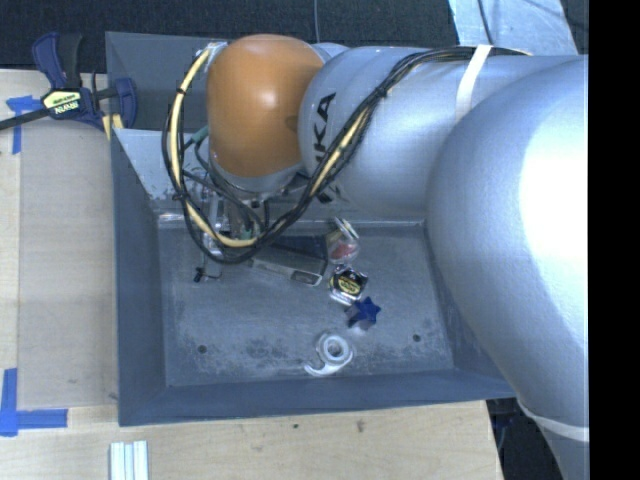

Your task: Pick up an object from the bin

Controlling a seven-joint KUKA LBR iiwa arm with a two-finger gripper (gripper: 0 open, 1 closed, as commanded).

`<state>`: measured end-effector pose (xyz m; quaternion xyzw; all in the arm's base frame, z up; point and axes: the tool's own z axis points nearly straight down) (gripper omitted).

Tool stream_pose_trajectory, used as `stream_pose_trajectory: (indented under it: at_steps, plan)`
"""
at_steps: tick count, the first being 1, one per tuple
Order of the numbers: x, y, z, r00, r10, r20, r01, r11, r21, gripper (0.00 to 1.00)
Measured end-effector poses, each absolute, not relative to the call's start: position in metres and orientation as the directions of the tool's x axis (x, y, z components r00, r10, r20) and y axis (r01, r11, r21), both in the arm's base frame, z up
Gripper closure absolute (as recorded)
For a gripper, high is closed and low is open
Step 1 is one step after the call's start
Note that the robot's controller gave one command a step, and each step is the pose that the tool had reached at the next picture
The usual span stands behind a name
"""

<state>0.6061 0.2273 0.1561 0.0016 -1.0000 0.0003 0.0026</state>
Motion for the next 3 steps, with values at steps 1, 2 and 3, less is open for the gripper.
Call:
stream_pose_trajectory:
  at_steps: [1, 2, 3]
  plan:
    - [0.608, 0.226, 0.161, -1.000, -0.001, -0.002, -0.001, 1.000, 0.001, 0.00]
    - [0.614, 0.200, 0.215, -0.999, -0.038, 0.005, -0.038, 0.999, 0.000, 0.00]
    - [0.578, 0.214, 0.253, -0.979, -0.203, -0.004, -0.203, 0.979, -0.001, 0.00]
